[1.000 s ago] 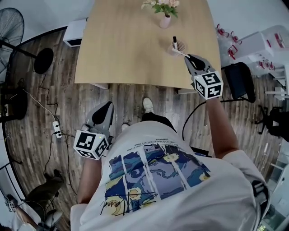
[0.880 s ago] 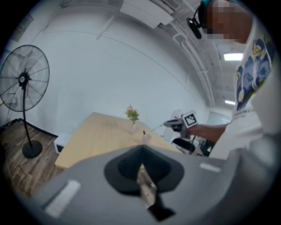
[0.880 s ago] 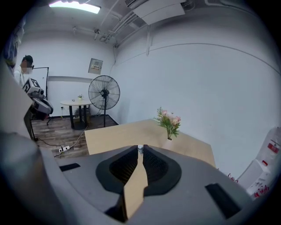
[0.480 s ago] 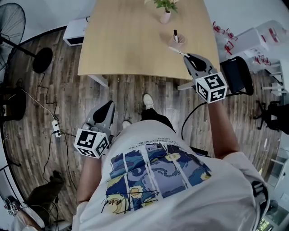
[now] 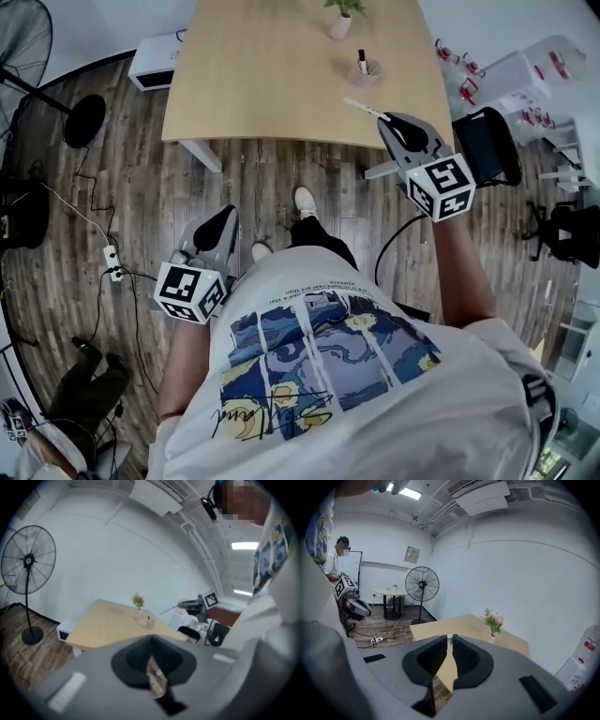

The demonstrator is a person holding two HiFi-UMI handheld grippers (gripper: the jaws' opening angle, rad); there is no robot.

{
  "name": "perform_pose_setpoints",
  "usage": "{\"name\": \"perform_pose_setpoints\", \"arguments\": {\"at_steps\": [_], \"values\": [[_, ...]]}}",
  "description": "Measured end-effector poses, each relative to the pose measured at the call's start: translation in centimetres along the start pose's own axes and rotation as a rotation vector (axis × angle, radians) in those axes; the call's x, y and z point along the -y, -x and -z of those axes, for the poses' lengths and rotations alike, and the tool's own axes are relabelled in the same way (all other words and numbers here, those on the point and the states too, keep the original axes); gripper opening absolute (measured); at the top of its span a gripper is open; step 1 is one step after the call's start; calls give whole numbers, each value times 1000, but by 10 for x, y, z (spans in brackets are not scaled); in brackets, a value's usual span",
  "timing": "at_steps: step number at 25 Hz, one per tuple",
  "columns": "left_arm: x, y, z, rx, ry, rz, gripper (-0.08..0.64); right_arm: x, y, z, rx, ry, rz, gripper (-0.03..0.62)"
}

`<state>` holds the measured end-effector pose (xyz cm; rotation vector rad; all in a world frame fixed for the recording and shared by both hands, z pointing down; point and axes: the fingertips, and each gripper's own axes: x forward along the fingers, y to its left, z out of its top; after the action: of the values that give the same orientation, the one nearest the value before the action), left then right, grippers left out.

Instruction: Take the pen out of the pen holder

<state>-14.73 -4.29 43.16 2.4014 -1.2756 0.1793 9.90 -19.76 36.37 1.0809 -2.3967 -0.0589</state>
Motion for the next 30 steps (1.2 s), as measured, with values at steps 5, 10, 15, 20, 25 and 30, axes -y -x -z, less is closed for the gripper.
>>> {"name": "perform_pose_setpoints", "arguments": {"at_steps": [5,10,15,20,25,30], "values": [[0,12,7,5,11,6,9,-24,7,-3,-1,5,-19,32],[1,22,17,1,16,5,9,-43,13,-1,1,9,-36,32],[0,29,16,5,19,-2,8,-50,16,-5,1,10,-40,32],[-6,37,19,16,29,-12,9,-59,13,-9,-2,15,-47,32],[-11,40,19,17,36,-17,9,-65,9,-13,-6,17,-58,32],[-11,38,19,16,35,-12,8,-69,9,-13,-9,24,-69,32]]}}
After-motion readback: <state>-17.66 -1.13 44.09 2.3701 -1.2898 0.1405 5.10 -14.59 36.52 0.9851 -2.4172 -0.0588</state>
